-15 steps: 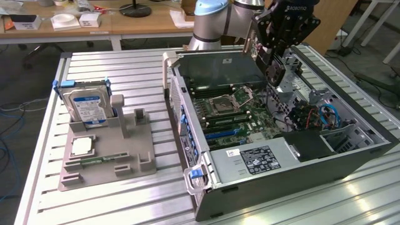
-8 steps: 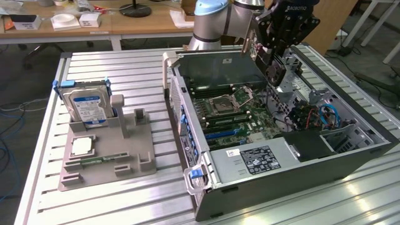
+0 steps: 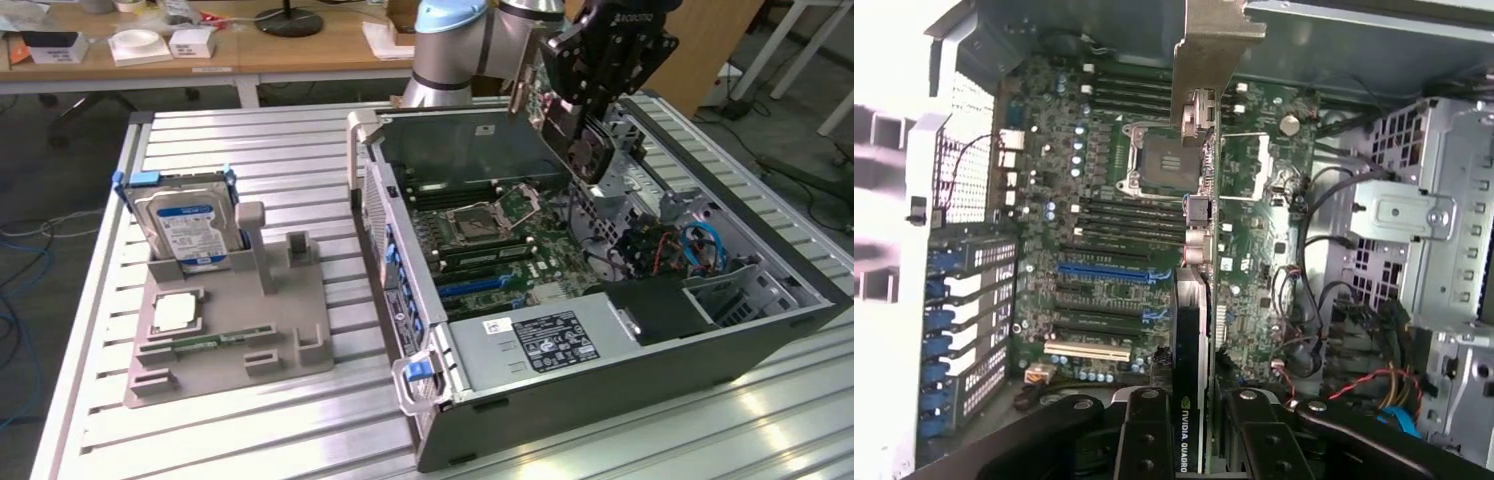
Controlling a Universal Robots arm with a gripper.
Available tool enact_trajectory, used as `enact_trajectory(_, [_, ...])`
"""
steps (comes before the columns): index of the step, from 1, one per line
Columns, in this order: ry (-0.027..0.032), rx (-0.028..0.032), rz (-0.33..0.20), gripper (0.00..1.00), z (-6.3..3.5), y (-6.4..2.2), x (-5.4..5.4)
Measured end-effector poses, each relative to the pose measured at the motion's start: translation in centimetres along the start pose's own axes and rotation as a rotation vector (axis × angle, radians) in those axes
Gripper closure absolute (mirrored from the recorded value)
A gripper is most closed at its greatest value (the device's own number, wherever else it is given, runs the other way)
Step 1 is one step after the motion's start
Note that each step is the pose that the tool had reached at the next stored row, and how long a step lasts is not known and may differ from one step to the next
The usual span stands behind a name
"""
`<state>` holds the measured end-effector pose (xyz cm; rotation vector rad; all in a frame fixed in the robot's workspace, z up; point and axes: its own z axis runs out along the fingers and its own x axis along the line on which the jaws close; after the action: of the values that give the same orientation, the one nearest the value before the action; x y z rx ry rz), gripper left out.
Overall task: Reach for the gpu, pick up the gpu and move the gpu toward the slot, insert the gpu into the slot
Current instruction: 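Insert the gpu into the slot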
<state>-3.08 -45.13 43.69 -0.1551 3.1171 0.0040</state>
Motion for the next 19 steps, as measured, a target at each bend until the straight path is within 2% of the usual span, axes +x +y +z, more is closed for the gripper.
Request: enact_trajectory(19, [0.0004, -0.0049, -0.243, 0.74, 0.06, -0.07, 0.12])
